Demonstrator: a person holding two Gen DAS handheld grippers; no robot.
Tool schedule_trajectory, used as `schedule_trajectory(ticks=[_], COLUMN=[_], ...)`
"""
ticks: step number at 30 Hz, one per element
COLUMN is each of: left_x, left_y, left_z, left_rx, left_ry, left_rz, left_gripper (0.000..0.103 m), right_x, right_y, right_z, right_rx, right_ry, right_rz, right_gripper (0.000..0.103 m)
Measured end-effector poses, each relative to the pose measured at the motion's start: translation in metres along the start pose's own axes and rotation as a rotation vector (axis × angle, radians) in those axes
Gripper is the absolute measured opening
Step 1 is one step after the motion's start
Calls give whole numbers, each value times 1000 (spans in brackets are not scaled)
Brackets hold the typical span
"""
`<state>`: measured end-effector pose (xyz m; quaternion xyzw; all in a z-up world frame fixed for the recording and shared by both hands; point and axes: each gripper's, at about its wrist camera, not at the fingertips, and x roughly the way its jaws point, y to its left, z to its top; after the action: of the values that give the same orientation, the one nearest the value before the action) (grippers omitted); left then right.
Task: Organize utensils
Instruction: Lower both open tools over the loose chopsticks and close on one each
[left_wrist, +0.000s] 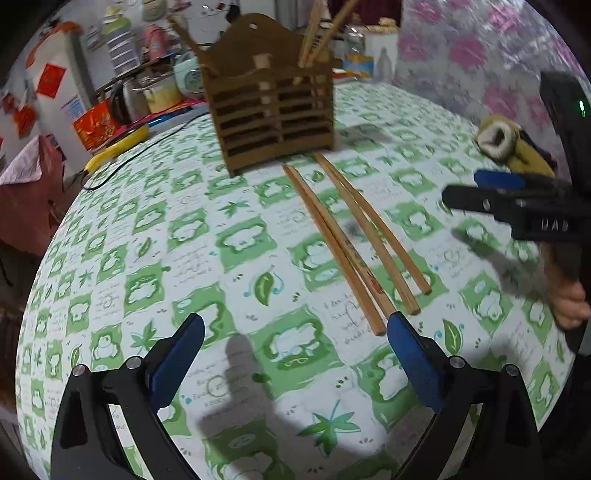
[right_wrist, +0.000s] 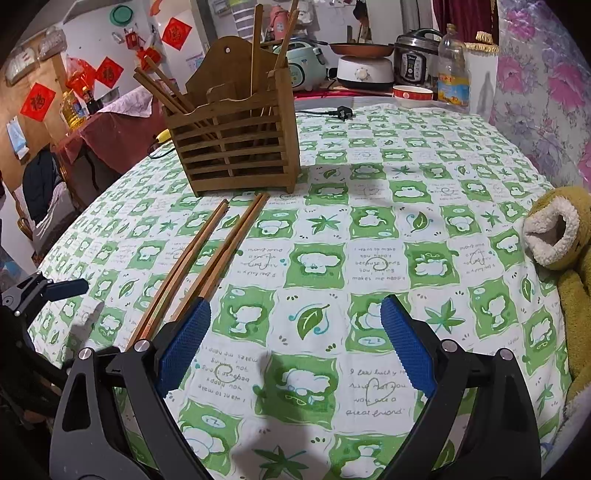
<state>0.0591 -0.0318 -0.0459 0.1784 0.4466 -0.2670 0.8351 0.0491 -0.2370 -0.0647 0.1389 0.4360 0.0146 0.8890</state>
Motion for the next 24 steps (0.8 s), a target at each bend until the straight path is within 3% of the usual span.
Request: schedule_trajectory(ticks=[4, 8, 12, 16, 24], left_x=[10, 11, 9, 11, 12], left_y=[-8, 0, 30, 52, 36], left_z=[0, 0, -3, -3, 1], left_rx=[52, 29, -63, -166, -85], left_ry=[42, 45, 38, 65, 52], left_rz=[32, 44, 184, 129, 170], left_gripper=[99, 99, 98, 98, 98], right_x=[-1, -1, -1, -1, 9], right_y=[0, 0, -2, 4, 42], right_z=[0, 0, 0, -2, -15], right_rx=[-2, 2, 6, -22, -219], right_ry=[-2, -1, -2, 0, 96], right_rz=[1, 1, 6, 16, 102], right_gripper=[90, 90, 90, 90, 90])
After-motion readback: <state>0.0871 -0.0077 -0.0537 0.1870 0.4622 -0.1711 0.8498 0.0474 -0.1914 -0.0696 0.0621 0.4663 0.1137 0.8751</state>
